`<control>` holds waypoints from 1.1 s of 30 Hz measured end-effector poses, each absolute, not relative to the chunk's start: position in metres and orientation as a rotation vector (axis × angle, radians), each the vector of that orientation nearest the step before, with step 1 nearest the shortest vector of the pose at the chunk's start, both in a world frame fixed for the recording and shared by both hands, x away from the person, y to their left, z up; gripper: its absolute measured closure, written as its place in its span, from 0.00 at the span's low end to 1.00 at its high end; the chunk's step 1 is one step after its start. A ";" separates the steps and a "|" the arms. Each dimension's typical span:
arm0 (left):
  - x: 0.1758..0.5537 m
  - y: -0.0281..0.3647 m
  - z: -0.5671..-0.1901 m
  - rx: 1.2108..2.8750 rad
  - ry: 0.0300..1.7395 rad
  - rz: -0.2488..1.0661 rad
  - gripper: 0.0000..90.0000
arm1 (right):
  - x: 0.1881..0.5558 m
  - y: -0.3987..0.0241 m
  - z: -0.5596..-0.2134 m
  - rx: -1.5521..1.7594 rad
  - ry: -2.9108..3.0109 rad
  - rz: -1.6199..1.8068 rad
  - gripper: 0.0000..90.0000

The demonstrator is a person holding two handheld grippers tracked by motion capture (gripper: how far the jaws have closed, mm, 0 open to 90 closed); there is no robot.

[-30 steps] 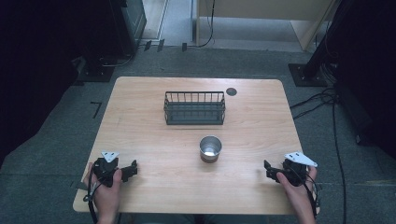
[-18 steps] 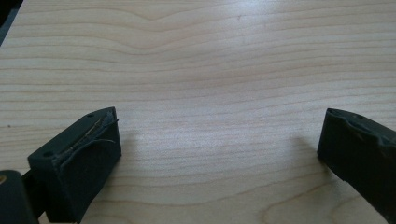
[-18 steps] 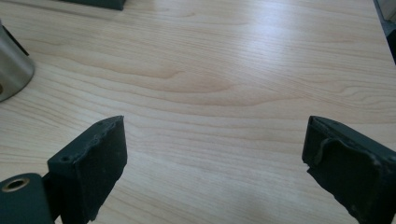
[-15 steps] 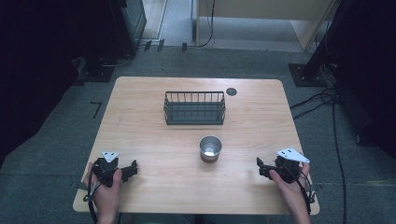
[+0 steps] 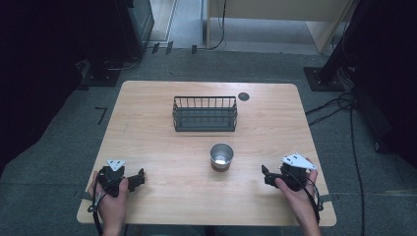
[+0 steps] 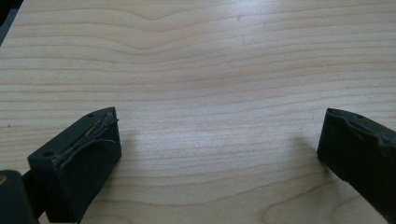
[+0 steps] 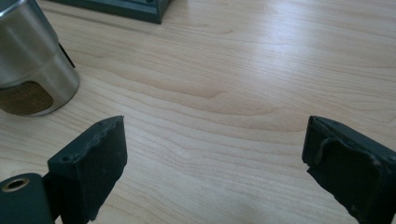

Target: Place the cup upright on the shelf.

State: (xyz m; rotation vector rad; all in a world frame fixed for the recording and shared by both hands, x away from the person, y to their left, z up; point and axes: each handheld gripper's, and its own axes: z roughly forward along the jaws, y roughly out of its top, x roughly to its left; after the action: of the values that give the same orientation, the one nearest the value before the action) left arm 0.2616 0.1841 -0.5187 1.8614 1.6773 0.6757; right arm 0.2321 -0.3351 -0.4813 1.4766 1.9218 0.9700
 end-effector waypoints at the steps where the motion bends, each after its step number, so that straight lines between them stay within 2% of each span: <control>1: 0.262 0.184 -0.519 1.861 1.678 0.675 0.00 | 0.232 -0.334 -0.481 1.477 1.922 0.971 0.07; 33: 0.262 0.184 -0.519 1.861 1.677 0.675 0.00 | 0.241 -0.290 -0.478 1.408 2.028 1.066 0.02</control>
State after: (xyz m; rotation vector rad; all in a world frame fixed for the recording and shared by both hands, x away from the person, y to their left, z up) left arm 0.2616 0.1841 -0.5187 1.8613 1.6775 0.6752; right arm 0.2405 -0.2904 -0.4779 1.4076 2.0284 1.0661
